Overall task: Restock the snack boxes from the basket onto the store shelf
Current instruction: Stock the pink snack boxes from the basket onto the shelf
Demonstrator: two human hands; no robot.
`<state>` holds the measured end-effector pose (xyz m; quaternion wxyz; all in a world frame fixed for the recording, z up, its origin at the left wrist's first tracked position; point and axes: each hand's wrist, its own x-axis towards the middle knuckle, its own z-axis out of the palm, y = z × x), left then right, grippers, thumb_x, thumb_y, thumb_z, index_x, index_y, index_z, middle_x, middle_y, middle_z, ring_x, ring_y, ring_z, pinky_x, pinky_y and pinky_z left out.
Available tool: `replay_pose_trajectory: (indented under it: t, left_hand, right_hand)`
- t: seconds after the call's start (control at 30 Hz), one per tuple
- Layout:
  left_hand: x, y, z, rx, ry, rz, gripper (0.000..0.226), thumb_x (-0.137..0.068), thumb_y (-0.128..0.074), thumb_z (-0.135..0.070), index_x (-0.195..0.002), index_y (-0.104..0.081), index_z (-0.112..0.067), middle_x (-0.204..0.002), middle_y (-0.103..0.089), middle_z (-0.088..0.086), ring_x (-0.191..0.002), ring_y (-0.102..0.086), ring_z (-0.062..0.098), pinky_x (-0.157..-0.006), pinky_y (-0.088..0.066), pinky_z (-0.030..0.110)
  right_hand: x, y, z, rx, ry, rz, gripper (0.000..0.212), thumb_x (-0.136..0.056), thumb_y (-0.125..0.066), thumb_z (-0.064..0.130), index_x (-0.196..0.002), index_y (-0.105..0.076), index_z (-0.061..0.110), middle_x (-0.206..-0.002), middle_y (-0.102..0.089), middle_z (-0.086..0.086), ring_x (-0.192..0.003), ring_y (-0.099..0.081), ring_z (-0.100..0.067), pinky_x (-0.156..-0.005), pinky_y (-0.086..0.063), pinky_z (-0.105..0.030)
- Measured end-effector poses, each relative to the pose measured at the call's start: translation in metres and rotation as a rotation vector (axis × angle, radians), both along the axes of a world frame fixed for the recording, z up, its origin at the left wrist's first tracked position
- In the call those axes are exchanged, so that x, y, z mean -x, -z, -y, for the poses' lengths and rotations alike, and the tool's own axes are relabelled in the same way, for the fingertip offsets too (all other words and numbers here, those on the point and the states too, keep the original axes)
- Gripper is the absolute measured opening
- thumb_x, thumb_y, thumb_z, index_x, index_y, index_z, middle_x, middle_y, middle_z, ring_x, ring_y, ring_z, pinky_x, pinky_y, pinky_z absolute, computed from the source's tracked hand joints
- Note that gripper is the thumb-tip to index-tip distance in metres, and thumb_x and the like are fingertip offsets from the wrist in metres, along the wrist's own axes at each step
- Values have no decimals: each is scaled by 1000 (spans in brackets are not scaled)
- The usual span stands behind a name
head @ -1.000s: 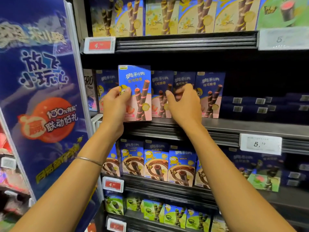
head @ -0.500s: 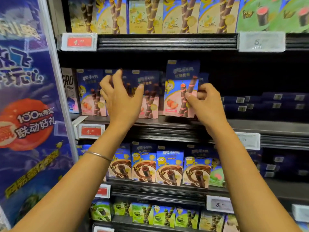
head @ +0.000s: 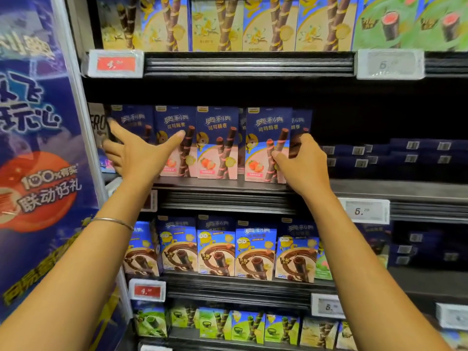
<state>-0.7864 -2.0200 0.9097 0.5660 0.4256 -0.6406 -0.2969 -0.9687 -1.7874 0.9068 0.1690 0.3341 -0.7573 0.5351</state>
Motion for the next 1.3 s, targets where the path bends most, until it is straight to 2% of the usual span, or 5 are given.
replay_pose_trajectory:
  t: [0.47, 0.77, 0.9, 1.1, 1.3]
  left_hand:
    - [-14, 3, 14, -21, 117, -46, 146, -59, -90, -69, -163, -4, -12, -167, -15, 23, -153, -22, 44, -121, -28, 63]
    - [-12, 4, 12, 13, 109, 17, 132, -63, -91, -64, -159, -17, -12, -163, -19, 21, -150, -25, 45, -118, -34, 63]
    - [-9, 1, 8, 20, 92, 74, 137, -61, -91, -66, -159, -15, -9, -163, -17, 23, -151, -24, 45, -119, -32, 64]
    - [3, 1, -7, 15, 62, 161, 168, -47, -87, -78, -162, 14, -11, -165, -3, 27, -155, -3, 46, -120, -18, 65]
    - [16, 8, -14, 46, 47, 287, 172, -38, -79, -92, -160, 11, -10, -163, -2, 25, -151, -7, 45, -116, -24, 66]
  right_hand:
    - [-2, -2, 13, -60, 67, -12, 34, -92, -73, 36, -114, -52, 19, -122, -61, -8, -105, -62, -27, -83, -54, -43]
    - [3, -2, 11, -80, 89, -4, 37, -93, -71, 33, -120, -52, 17, -126, -61, -10, -111, -62, -30, -89, -56, -52]
    - [7, -1, 9, -74, 116, -18, 38, -92, -72, 36, -117, -53, 17, -123, -61, -10, -104, -62, -28, -83, -57, -46]
    - [6, 0, 11, -93, 150, 6, 71, -81, -70, 67, -124, -43, 18, -124, -55, -7, -107, -59, -28, -76, -48, -42]
    - [1, 2, 20, -99, 170, -4, 88, -76, -76, 67, -134, -35, 14, -135, -47, -11, -120, -54, -33, -80, -48, -44]
